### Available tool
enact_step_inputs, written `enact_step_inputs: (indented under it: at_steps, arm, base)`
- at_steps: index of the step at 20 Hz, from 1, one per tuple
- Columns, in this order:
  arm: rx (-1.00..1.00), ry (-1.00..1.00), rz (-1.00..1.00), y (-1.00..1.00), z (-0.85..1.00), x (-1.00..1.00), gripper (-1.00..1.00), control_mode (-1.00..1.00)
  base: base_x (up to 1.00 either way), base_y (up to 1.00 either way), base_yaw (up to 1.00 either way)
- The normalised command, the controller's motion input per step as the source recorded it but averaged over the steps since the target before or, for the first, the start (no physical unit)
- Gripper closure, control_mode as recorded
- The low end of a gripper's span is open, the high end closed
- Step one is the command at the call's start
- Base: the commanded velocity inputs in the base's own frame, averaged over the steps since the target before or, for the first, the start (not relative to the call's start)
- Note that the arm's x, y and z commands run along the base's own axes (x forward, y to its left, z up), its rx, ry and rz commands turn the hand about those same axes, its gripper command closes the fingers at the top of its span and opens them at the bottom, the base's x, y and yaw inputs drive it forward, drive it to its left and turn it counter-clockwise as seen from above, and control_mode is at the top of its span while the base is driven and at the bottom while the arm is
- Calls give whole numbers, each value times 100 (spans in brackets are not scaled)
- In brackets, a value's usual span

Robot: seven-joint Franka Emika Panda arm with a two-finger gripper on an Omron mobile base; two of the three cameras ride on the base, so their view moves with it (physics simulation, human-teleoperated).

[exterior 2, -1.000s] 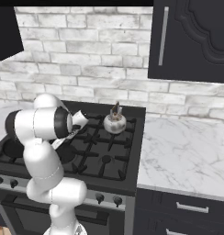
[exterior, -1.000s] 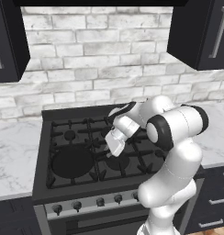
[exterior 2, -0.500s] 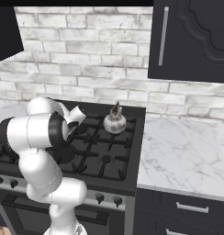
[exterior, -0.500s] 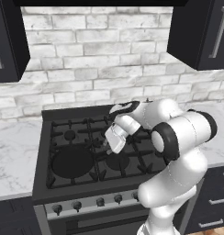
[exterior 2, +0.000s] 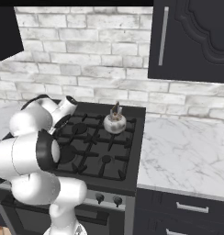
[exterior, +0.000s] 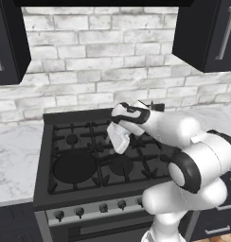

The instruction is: Pick the pan from the cabinet and place it on the stove. Then turn on the stove burner for the pan.

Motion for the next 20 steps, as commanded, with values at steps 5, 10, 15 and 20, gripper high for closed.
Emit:
enact_step_inputs:
  at_steps: [5, 10, 15, 20]
  arm:
    - [-9, -23, 0, 21, 52, -62, -100, -100]
    - [-9, -26, -3, 18, 49, -73, -100, -100]
    - [-8, -29, -10, 28, 33, -76, -100, -100]
    - [-1, -28, -16, 26, 17, -77, -100, -100]
  base:
    - [0, 0, 0]
    - [0, 0, 0]
    - [0, 0, 0]
    - [0, 0, 0]
